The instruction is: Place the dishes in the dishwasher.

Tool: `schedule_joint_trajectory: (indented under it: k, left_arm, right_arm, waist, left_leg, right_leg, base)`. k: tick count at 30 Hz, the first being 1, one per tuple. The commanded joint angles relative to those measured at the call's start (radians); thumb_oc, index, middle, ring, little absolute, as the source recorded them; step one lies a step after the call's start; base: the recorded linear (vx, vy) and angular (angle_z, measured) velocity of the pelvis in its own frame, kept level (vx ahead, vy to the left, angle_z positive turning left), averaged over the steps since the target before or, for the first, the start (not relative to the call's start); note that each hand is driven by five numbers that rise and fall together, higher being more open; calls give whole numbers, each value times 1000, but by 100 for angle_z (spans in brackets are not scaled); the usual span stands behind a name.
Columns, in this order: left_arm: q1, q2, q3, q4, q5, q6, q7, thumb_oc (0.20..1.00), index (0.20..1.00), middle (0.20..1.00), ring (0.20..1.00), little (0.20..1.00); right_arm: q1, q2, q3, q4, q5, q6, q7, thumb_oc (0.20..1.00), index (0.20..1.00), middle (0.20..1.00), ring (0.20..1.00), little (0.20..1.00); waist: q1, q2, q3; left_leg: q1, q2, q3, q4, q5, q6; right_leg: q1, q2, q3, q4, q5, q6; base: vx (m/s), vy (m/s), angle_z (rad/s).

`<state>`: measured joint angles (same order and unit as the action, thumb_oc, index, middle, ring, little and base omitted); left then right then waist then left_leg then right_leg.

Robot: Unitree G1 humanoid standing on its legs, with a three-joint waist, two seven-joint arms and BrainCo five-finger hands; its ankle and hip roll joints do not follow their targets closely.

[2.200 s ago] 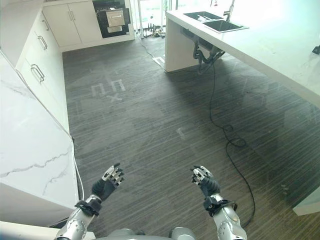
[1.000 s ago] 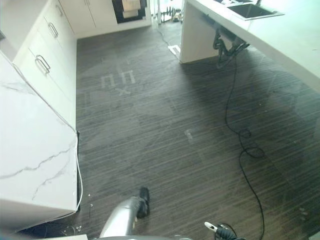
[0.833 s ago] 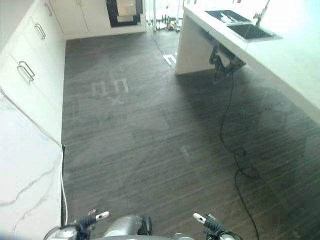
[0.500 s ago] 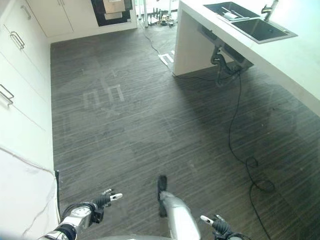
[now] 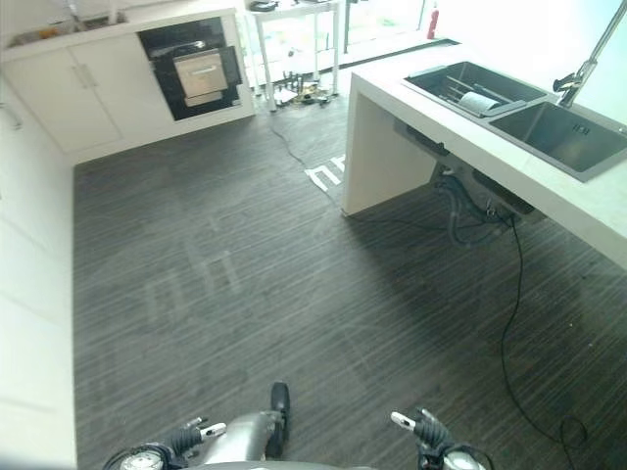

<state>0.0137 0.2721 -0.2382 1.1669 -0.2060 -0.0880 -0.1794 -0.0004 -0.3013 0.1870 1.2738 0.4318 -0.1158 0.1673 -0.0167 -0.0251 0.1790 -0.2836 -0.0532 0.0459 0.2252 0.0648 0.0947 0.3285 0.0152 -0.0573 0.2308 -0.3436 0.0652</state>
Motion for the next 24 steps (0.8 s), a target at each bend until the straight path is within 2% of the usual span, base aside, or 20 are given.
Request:
schedule_joint_trajectory:
  k: [1,5,6,7,8,10,11,12,14,15,16,18,19,20,21,24]
  left_arm:
    - [-28,-21,-2,-20,53,20,5,1000,1000,1000,1000,1000]
    - [-30,-20,-14,23,53,20,26,1000,1000,1000,1000,1000]
    - [-45,-2,-24,30,45,31,38,1000,1000,1000,1000,1000]
    - [-66,22,-49,31,60,56,35,1000,1000,1000,1000,1000]
    - [-69,27,-54,28,66,66,38,1000,1000,1000,1000,1000]
    - [-71,29,-60,25,65,87,45,1000,1000,1000,1000,1000]
    - [-69,27,-59,23,60,102,43,1000,1000,1000,1000,1000]
    - [-73,26,-58,18,60,119,35,1000,1000,1000,1000,1000]
    - [-75,20,-59,19,74,133,28,1000,1000,1000,1000,1000]
    - [-69,12,-54,28,76,137,29,1000,1000,1000,1000,1000]
    - [-63,8,-51,34,74,140,32,1000,1000,1000,1000,1000]
    - [-55,5,-54,46,77,139,31,1000,1000,1000,1000,1000]
    - [-48,5,-57,49,75,139,33,1000,1000,1000,1000,1000]
    - [-39,-1,-54,53,70,143,45,1000,1000,1000,1000,1000]
    - [-36,-4,-53,54,61,148,54,1000,1000,1000,1000,1000]
    - [-29,-18,-28,55,6,175,53,1000,1000,1000,1000,1000]
  right_arm:
    - [-16,-62,-38,-41,-22,18,-11,1000,1000,1000,1000,1000]
    - [-9,-47,-51,-4,-35,55,-14,1000,1000,1000,1000,1000]
    - [-5,-30,-53,17,-78,62,-34,1000,1000,1000,1000,1000]
    - [-9,-21,-52,28,-80,65,-60,1000,1000,1000,1000,1000]
    - [-12,-17,-51,26,-82,67,-62,1000,1000,1000,1000,1000]
    - [-20,-13,-48,28,-79,65,-65,1000,1000,1000,1000,1000]
    - [-28,-10,-42,26,-80,62,-66,1000,1000,1000,1000,1000]
    - [-37,-9,-34,22,-82,61,-73,1000,1000,1000,1000,1000]
    - [-40,-12,-31,21,-68,60,-76,1000,1000,1000,1000,1000]
    - [-45,-15,-31,25,-68,60,-70,1000,1000,1000,1000,1000]
    - [-45,-15,-37,28,-76,58,-67,1000,1000,1000,1000,1000]
    - [-40,-11,-54,29,-95,52,-65,1000,1000,1000,1000,1000]
    - [-35,-8,-59,27,-98,54,-65,1000,1000,1000,1000,1000]
    - [-28,-7,-63,27,-94,60,-61,1000,1000,1000,1000,1000]
    - [-27,-7,-64,30,-92,64,-59,1000,1000,1000,1000,1000]
    - [-36,-7,-53,44,-111,56,-51,1000,1000,1000,1000,1000]
  waist:
    - [29,50,29]
    - [22,46,3]
    - [4,49,-13]
    - [-15,66,-20]
    - [-19,75,-15]
    - [-19,84,-11]
    - [-24,87,-6]
    - [-33,88,2]
    - [-45,76,9]
    - [-52,55,16]
    - [-57,45,18]
    - [-68,40,23]
    - [-71,40,25]
    - [-65,36,17]
    - [-63,35,12]
    - [-61,35,2]
  left_leg:
    - [-31,115,-28,75,-64,-147]
    - [43,60,-59,75,-137,-102]
    - [98,26,-73,75,-187,-59]
    - [143,2,-67,75,-237,-3]
    - [160,3,-60,75,-246,4]
    - [178,5,-47,75,-257,5]
    - [193,6,-37,75,-268,3]
    - [214,7,-32,75,-284,-3]
    - [240,-7,-38,75,-307,-5]
    - [265,-28,-34,75,-331,-10]
    - [279,-37,-33,75,-350,-13]
    - [300,-37,-39,75,-375,-16]
    - [307,-32,-38,75,-381,-18]
    - [304,-23,-33,75,-374,-27]
    - [307,-16,-32,75,-371,-33]
    - [375,34,-25,75,-351,-70]
  right_leg:
    - [-271,3,43,69,92,-20]
    - [-250,-15,44,69,88,-8]
    - [-229,-24,35,69,157,7]
    - [-290,-32,8,284,317,50]
    - [-338,-39,-17,370,340,61]
    - [-402,-56,-51,432,351,63]
    - [-439,-51,-83,382,329,57]
    - [-447,-44,-97,275,305,42]
    - [-456,-68,-95,89,329,43]
    - [-524,-119,-82,69,341,64]
    - [-571,-150,-63,69,363,82]
    - [-618,-176,-27,69,387,101]
    - [-618,-177,-21,69,389,102]
    - [-590,-172,-36,69,353,97]
    - [-577,-167,-42,69,342,92]
    - [-509,-129,-59,69,288,42]
  base:
    - [387,385,-37]
    - [381,353,-14]
    - [571,632,-8]
    - [556,651,1]
    - [324,462,9]
    - [124,135,-23]
    - [199,18,-48]
    - [281,-40,-45]
    - [296,-124,-31]
    - [294,-162,12]
    - [270,-156,30]
    - [314,-195,-21]
    - [470,-330,-23]
    - [411,-304,29]
    - [468,-342,11]
    - [499,-363,-4]
